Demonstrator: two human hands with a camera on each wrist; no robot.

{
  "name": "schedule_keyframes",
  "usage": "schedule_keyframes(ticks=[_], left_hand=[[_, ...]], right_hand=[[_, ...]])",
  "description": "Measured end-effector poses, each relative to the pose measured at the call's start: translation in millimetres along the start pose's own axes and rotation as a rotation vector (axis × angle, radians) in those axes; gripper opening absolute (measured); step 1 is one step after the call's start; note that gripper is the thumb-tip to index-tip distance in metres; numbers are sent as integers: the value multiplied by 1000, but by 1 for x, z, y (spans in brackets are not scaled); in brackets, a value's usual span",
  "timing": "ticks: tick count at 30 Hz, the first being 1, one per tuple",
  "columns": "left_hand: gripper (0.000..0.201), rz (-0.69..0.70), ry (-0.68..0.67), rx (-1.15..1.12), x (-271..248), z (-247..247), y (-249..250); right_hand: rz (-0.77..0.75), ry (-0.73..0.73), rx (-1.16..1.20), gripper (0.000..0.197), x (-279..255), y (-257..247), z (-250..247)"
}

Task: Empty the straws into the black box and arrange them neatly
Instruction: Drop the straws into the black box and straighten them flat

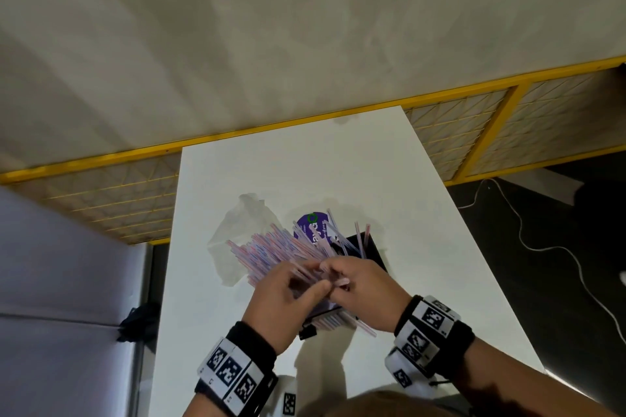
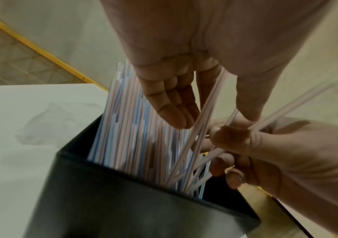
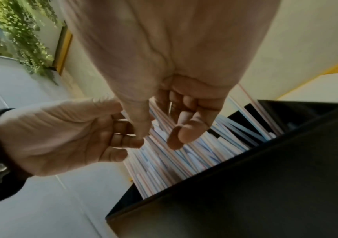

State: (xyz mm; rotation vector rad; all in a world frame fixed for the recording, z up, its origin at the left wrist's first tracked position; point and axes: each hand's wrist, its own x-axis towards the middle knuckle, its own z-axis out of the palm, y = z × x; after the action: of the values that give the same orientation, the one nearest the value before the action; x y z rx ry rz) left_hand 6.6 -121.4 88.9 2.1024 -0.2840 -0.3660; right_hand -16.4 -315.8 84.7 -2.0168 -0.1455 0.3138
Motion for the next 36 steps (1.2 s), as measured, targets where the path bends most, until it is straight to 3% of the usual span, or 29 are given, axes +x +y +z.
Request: schedule_keyframes(ticks=[4, 8, 11, 14, 18, 20, 23, 25, 31, 36], left_hand=[[28, -3, -58, -11, -8, 11, -9], [14, 90, -2, 97, -4, 12, -13], [9, 75, 49, 109, -1, 11, -14], [17, 47, 151, 11, -1, 11, -11], [8, -16, 103, -289, -2, 6, -3], [9, -18, 87, -344, -4, 2, -3], [20, -114, 202, -395, -4, 1, -13], [28, -159, 265, -436, -4, 0, -24], [27, -138, 237, -162, -15, -8, -51], [7, -14, 20, 197, -26, -2, -56]], right_hand=[[31, -52, -84, 40, 4, 3, 9], [23, -95, -76, 56, 2, 3, 14], [41, -134, -122, 43, 0, 8, 21], [21, -134, -147, 25, 1, 8, 25], [-27, -94, -183, 45, 3, 6, 25], [-19, -96, -322, 41, 4, 9, 23], [24, -139, -596, 18, 6, 14, 15], [57, -175, -715, 23, 5, 16, 9], [-5, -190, -742, 41, -5, 30, 8], [48, -348, -821, 68, -7, 41, 15]])
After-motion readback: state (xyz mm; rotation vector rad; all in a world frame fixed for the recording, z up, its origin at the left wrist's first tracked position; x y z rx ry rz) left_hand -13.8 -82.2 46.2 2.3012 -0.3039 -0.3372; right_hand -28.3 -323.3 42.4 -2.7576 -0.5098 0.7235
